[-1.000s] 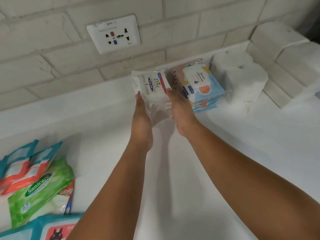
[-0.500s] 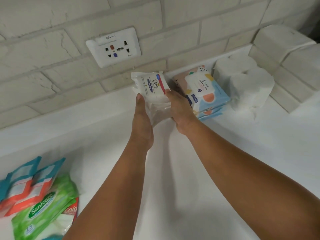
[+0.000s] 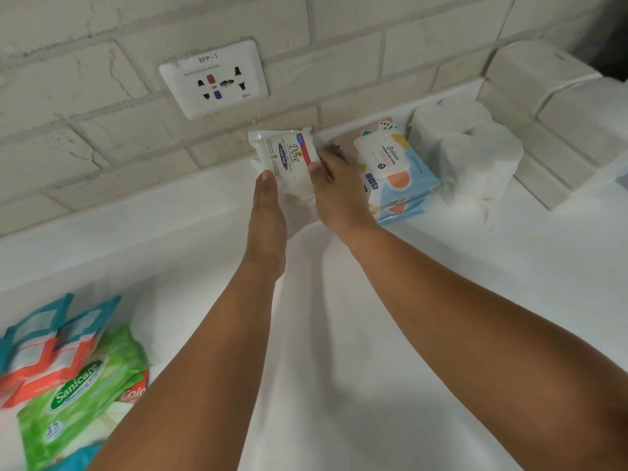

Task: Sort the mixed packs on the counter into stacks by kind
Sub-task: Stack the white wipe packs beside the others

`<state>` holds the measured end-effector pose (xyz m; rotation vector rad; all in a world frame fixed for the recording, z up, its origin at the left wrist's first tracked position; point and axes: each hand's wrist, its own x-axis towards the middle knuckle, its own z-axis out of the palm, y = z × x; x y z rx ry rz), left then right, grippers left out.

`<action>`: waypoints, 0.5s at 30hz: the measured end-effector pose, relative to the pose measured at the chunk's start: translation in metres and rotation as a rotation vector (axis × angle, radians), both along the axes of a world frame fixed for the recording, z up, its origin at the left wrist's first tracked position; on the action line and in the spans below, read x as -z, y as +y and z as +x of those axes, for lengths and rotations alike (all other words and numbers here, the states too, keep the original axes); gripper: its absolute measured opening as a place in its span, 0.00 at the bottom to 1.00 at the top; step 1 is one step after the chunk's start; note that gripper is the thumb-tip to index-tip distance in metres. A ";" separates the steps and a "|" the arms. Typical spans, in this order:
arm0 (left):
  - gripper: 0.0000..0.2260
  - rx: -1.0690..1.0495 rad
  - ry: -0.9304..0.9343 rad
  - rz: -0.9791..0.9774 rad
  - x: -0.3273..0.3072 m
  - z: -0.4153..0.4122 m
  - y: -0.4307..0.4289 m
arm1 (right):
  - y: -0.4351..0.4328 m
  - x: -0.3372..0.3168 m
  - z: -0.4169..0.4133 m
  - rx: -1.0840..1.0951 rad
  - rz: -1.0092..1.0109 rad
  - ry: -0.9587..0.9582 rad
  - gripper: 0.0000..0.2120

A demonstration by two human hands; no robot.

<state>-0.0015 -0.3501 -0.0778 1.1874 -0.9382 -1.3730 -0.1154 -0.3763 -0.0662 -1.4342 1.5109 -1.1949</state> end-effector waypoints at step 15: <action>0.22 -0.120 -0.365 0.010 -0.027 0.009 0.036 | 0.008 -0.031 -0.006 -0.113 0.083 0.132 0.13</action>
